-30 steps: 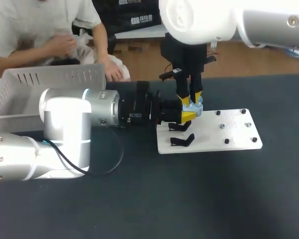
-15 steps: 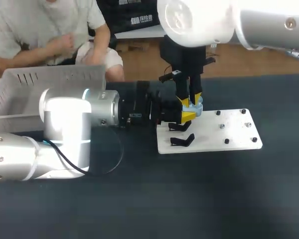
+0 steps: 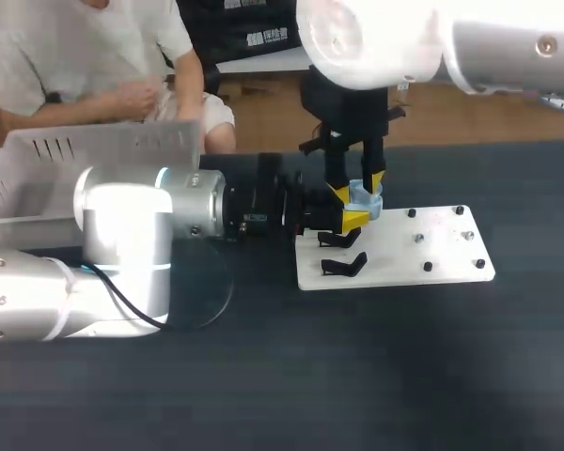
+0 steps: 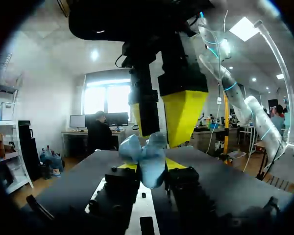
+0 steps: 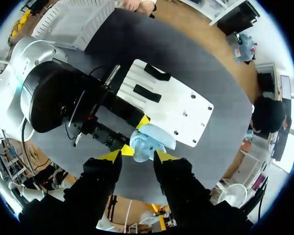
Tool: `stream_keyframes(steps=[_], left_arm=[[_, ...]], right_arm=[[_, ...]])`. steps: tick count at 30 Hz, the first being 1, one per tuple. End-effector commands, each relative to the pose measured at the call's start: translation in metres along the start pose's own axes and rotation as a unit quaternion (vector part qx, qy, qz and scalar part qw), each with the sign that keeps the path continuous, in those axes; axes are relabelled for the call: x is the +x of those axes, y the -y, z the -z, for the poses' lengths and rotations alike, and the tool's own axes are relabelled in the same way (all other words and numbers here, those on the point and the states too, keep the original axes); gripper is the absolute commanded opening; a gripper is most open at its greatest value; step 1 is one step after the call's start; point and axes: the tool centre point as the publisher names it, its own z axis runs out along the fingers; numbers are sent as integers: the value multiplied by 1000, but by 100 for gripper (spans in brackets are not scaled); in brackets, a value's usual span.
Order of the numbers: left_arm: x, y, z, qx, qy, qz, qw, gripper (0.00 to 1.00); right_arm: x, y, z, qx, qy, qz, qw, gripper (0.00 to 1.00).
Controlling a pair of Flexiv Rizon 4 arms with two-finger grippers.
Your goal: Pick up each earbud case from the left stands, insert the matching earbuds, close the lid, and place the case in the box.
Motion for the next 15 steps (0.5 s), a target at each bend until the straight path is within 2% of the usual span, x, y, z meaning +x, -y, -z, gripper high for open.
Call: stream_keyframes(steps=[1, 9, 15], left_arm=[[1, 2, -1, -4, 1, -2, 1000, 0], [1, 2, -1, -4, 1, -2, 1000, 0], [1, 2, -1, -4, 1, -2, 1000, 0]], right_arm=[[2, 1, 1, -1, 5, -1, 1000, 45], [4, 2, 7, -3, 15, -1, 1000, 44], [10, 15, 13, 3, 25, -24, 999, 45]])
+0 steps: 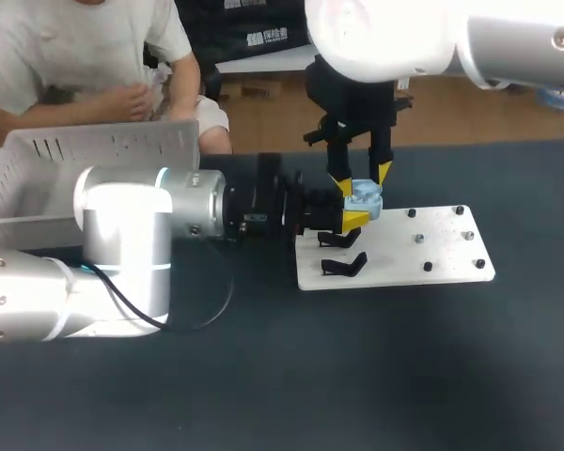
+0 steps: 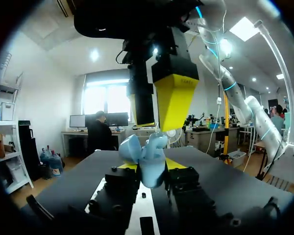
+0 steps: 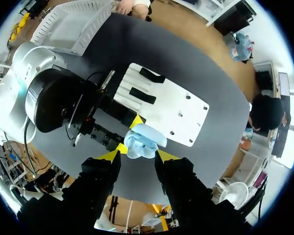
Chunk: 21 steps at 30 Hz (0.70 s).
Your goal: Pick up each earbud case from the left stands, insert the matching earbuds, close the lid, and place the case in the box.
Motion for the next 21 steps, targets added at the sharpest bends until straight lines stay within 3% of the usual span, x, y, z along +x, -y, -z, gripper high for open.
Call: stream_keyframes(steps=[1, 10, 21], left_arm=[[1, 2, -1, -4, 1, -2, 1000, 0], [1, 2, -1, -4, 1, -2, 1000, 0], [1, 2, -1, -4, 1, -2, 1000, 0]], right_arm=[[11, 11, 3, -3, 15, -14, 1000, 45], [19, 24, -2, -4, 9, -39, 999, 48], [19, 18, -9, -11, 0, -35, 999, 49]])
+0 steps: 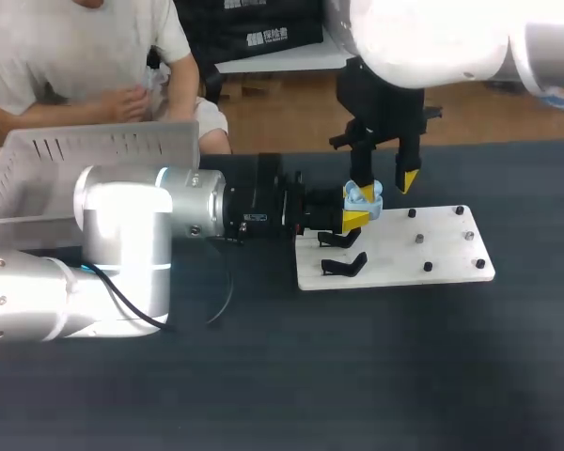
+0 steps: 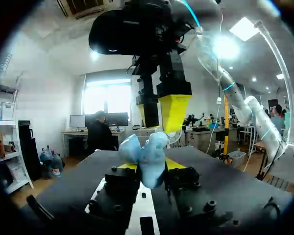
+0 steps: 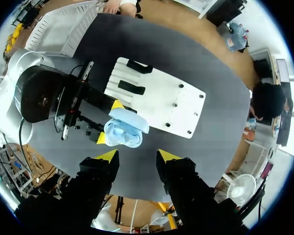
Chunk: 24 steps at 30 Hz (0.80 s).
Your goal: Pick up each earbud case from the left stands, insert the matching earbuds, close the lid, and place the case in the box.
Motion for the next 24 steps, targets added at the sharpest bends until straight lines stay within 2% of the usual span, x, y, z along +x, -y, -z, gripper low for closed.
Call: stream_keyframes(steps=[1, 7, 20, 23, 24], left_arm=[[1, 2, -1, -4, 1, -2, 1000, 0], [1, 2, -1, -4, 1, -2, 1000, 0], [1, 2, -1, -4, 1, -2, 1000, 0], [1, 2, -1, -4, 1, -2, 1000, 0], [1, 2, -1, -4, 1, -2, 1000, 0]], right_arm=[[-1, -2, 0, 2, 2, 3, 1000, 50], [-5, -3, -1, 3, 3, 8, 1000, 58], [-10, -7, 6, 3, 19, 18, 1000, 66], [-11, -4, 14, -9, 35, 13, 999, 73], [-13, -2, 17, -10, 41, 9, 999, 79]])
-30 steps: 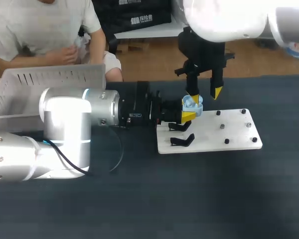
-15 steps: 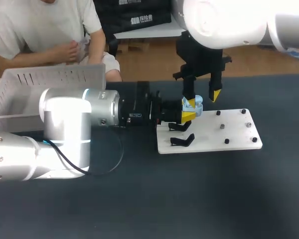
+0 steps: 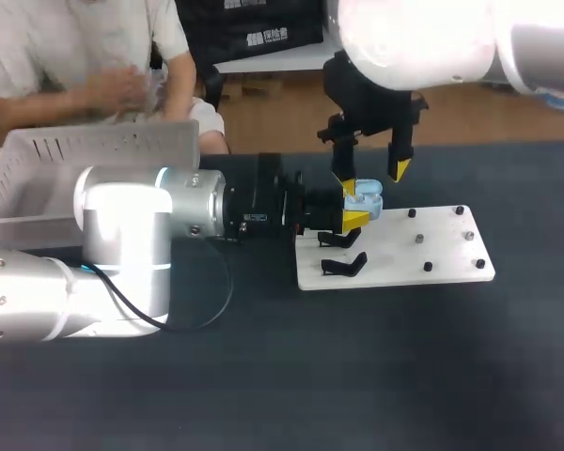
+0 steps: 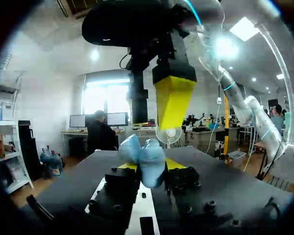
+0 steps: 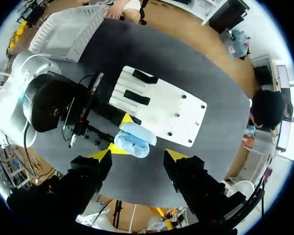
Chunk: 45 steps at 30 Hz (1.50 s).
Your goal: Pick up each earbud case from the left stands, insert the matching earbuds, close the lid, and place the case in the box.
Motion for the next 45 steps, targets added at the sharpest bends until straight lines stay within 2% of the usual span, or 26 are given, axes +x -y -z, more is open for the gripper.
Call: stream_keyframes(steps=[1, 2, 3, 8, 14, 21, 26, 32, 39, 45], left_arm=[[1, 2, -1, -4, 1, -2, 1000, 0], [1, 2, -1, -4, 1, -2, 1000, 0], [1, 2, -1, -4, 1, -2, 1000, 0], [1, 2, -1, -4, 1, -2, 1000, 0], [1, 2, -1, -4, 1, -2, 1000, 0], [1, 2, -1, -4, 1, -2, 1000, 0], [1, 2, -1, -4, 1, -2, 1000, 0], [1, 2, -1, -4, 1, -2, 1000, 0], [1, 2, -1, -4, 1, -2, 1000, 0], [1, 2, -1, -4, 1, -2, 1000, 0]], right_arm=[[3, 10, 10, -11, 19, -9, 1000, 86], [-1, 13, 12, -15, 24, -15, 999, 96], [-3, 16, 13, -13, 29, -19, 999, 100], [-27, 34, 15, -21, 45, -46, 998, 100], [-53, 57, 3, -26, 31, -78, 996, 100], [-63, 72, -16, -28, 6, -98, 995, 100], [-60, 75, -28, -29, -8, -104, 994, 100], [-45, 67, -37, -35, -25, -102, 994, 100], [-20, 57, -35, -41, -34, -103, 993, 100], [-11, 52, -34, -48, -46, -100, 993, 100]])
